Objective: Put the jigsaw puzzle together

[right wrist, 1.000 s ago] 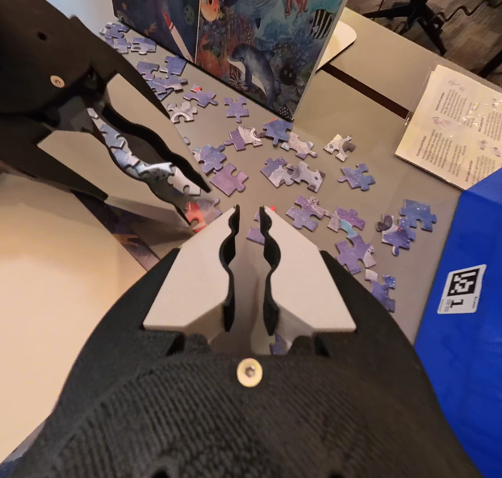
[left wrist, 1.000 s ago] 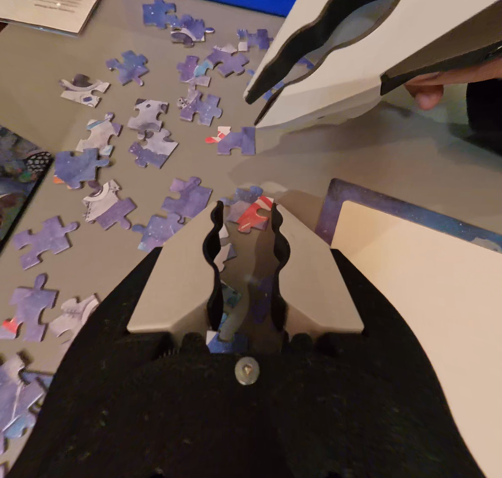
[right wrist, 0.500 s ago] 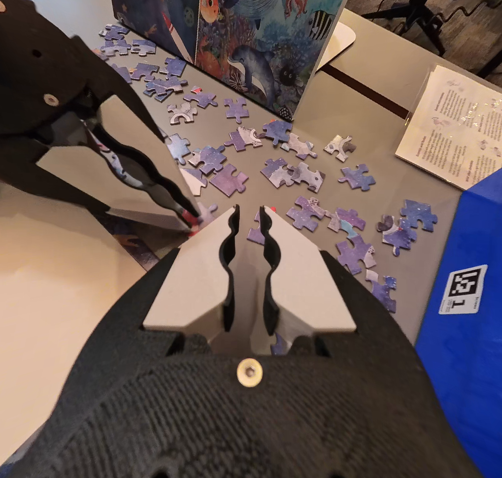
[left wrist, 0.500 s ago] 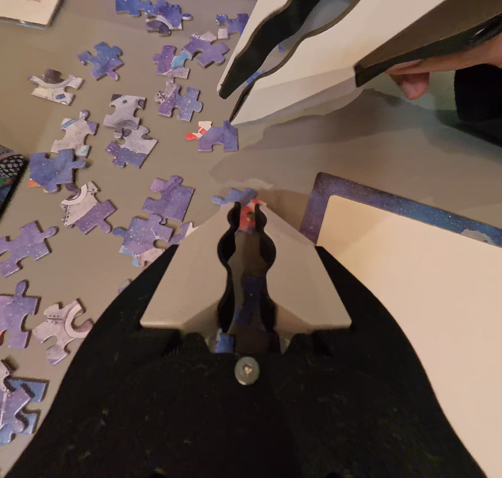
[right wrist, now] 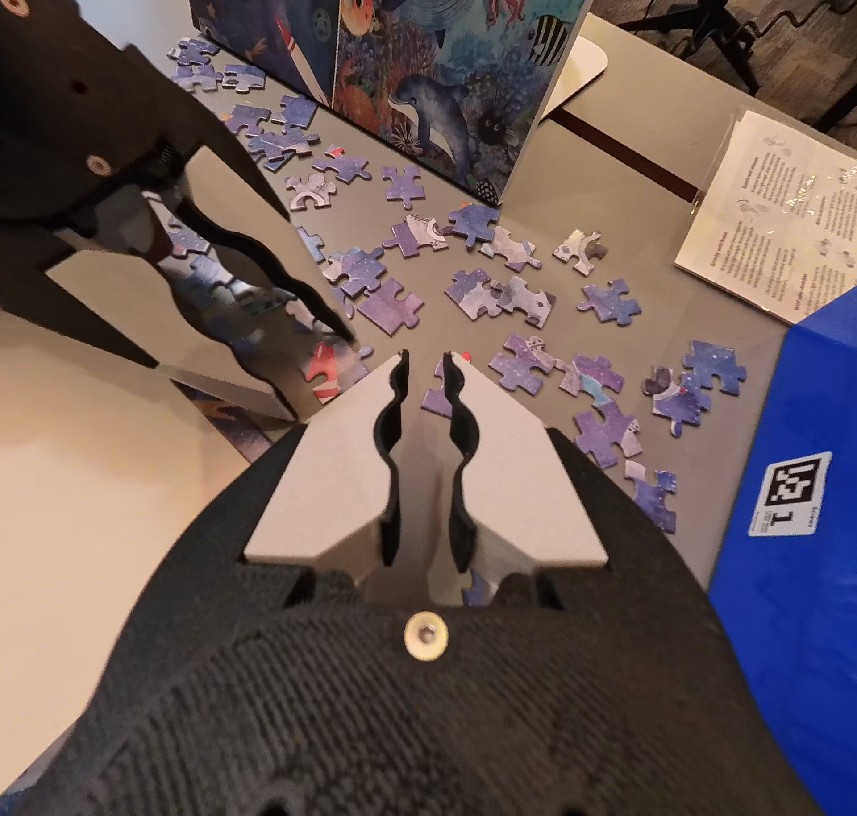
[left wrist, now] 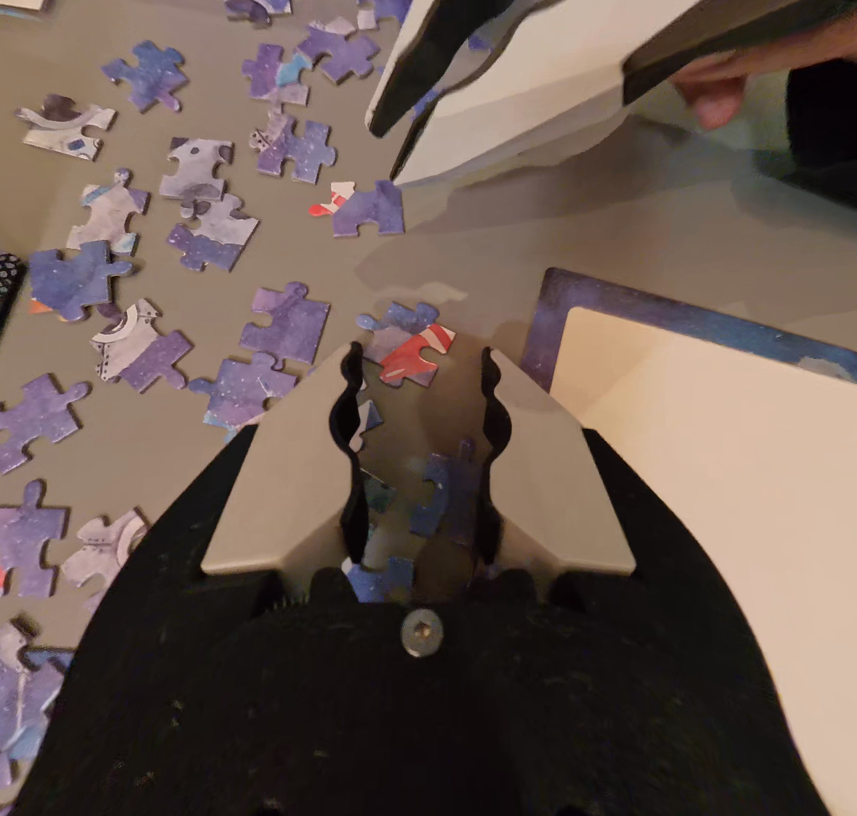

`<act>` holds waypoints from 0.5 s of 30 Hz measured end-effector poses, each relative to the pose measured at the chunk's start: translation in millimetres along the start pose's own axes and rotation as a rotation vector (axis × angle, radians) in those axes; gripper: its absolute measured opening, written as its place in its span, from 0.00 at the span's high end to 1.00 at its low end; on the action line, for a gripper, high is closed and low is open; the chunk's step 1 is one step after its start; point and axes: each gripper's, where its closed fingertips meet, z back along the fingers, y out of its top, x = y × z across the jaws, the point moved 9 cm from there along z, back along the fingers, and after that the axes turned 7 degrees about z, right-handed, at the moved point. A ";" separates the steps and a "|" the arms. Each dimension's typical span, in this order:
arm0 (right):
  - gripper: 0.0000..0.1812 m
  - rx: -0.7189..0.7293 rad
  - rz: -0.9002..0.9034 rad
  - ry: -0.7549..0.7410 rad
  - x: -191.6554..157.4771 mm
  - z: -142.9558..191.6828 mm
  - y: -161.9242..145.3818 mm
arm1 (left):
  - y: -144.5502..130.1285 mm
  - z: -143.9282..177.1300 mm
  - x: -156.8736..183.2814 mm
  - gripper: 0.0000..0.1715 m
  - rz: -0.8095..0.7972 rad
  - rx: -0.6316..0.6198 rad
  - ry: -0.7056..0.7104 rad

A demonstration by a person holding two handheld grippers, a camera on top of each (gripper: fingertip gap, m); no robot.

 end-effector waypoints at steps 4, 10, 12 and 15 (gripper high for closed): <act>0.93 0.014 0.000 -0.005 0.6 3.2 2.0 | 3.0 -1.6 -3.0 0.69 -0.022 -0.016 -0.011; 0.93 0.023 -0.007 -0.001 1.1 4.7 2.7 | -2.5 1.2 2.2 0.87 0.002 0.010 -0.014; 0.93 0.024 0.002 -0.003 -0.1 5.1 3.6 | -3.8 2.2 3.5 0.87 0.002 0.012 -0.007; 0.93 0.022 0.012 -0.008 -1.0 5.6 4.4 | -4.2 3.3 4.7 0.87 -0.001 0.009 0.002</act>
